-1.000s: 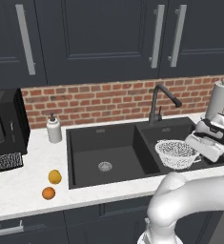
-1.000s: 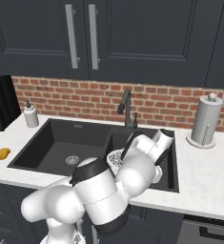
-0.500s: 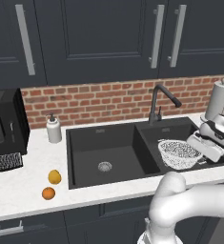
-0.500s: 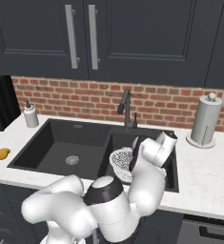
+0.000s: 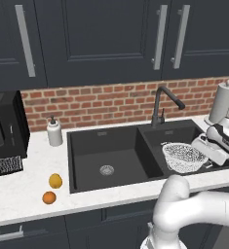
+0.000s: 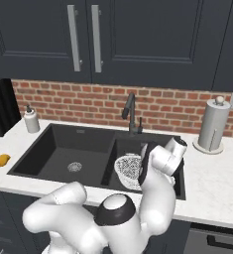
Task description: Put the colander in the sink, put the tangerine, mango, kiwi in the colander, and turn on the sink faucet and pour water over the colander.
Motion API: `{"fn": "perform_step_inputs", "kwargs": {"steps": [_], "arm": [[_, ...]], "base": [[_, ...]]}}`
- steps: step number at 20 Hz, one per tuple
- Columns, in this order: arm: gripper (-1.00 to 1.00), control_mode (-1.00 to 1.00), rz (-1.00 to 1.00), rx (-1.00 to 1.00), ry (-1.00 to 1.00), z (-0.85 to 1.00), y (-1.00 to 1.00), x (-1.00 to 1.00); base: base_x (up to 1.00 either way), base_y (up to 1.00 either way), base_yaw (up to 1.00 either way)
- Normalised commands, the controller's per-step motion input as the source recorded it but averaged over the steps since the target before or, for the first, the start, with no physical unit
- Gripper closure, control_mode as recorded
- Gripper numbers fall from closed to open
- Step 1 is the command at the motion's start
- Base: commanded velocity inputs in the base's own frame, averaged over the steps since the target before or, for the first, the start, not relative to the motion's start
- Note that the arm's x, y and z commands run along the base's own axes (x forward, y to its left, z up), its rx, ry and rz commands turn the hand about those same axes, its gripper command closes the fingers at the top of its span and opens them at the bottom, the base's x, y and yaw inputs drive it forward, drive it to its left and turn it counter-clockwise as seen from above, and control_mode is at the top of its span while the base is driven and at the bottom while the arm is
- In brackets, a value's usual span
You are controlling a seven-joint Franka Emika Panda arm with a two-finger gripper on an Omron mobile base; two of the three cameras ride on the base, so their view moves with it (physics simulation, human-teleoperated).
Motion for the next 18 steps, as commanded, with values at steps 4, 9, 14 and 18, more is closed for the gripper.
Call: {"fn": "perform_step_inputs", "kwargs": {"steps": [4,9,14,18], "arm": [[-1.00,-1.00,0.00,0.00,-0.09,0.00,0.28,-0.09],[-1.00,-1.00,-0.01,0.00,-0.12,0.31,0.15,-0.26],[-1.00,-1.00,-0.04,0.00,-0.11,0.62,0.01,-0.32],[-1.00,-1.00,-0.06,-0.03,-0.06,0.60,0.00,-0.25]], "base": [[0.00,0.00,0.00],[0.00,0.00,0.00],[0.00,0.00,0.00],[0.00,0.00,0.00]]}}
